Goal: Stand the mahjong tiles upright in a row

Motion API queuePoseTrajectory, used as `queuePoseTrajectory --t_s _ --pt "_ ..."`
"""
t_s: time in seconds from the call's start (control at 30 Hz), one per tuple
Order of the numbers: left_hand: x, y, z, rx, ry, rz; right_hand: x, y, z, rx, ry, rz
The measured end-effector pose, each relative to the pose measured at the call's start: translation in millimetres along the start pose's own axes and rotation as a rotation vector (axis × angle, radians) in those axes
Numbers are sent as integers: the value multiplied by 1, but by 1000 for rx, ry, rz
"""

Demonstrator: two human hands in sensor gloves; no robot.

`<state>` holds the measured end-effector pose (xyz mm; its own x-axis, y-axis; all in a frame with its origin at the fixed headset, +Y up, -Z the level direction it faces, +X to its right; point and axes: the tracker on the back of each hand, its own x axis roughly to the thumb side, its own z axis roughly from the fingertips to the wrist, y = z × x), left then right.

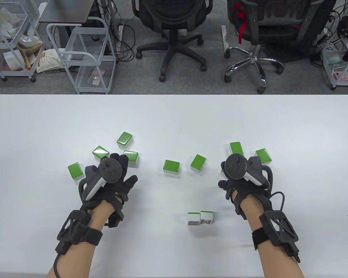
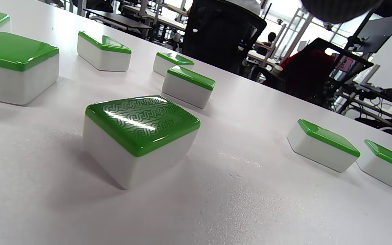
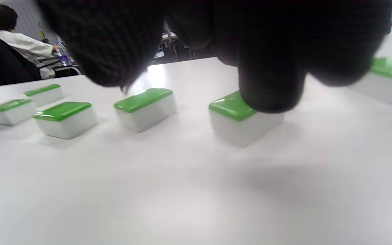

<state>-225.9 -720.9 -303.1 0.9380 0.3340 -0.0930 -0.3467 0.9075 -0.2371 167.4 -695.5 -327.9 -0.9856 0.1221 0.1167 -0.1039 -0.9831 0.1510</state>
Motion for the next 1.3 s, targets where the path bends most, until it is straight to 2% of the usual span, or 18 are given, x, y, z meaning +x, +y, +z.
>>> queuePoseTrajectory --t_s 0.13,0.2,0.27,0.43,0.57,0.7,0.83,0.9,1.03,1.27,1.3 --pt "1 0 0 -1 -2 -3 9 12 -16 -1 61 197" --pt "0 -1 -1 -3 0 -7 11 16 -21 -22 83 258" --pt "-1 -2 -2 -7 6 -9 11 21 -26 3 112 311" --pt "-2 -3 -3 -9 9 -9 3 33 -33 57 147 287" --pt "-1 -3 -3 -7 10 -12 1 35 -35 33 153 308" --pt "-1 -3 -2 -3 11 -10 7 36 -42 -63 169 352" --pt "-2 -1 -2 5 12 1 11 43 -45 -65 160 439" --pt "-2 -1 -3 8 13 0 8 44 -47 -82 154 396" --pt "-2 -2 -4 4 14 -6 0 43 -45 -24 153 266" --pt "-3 -2 -4 7 11 -2 -8 20 -23 177 103 -111" --pt "-3 -2 -4 6 10 -3 -8 17 -16 237 79 -171"
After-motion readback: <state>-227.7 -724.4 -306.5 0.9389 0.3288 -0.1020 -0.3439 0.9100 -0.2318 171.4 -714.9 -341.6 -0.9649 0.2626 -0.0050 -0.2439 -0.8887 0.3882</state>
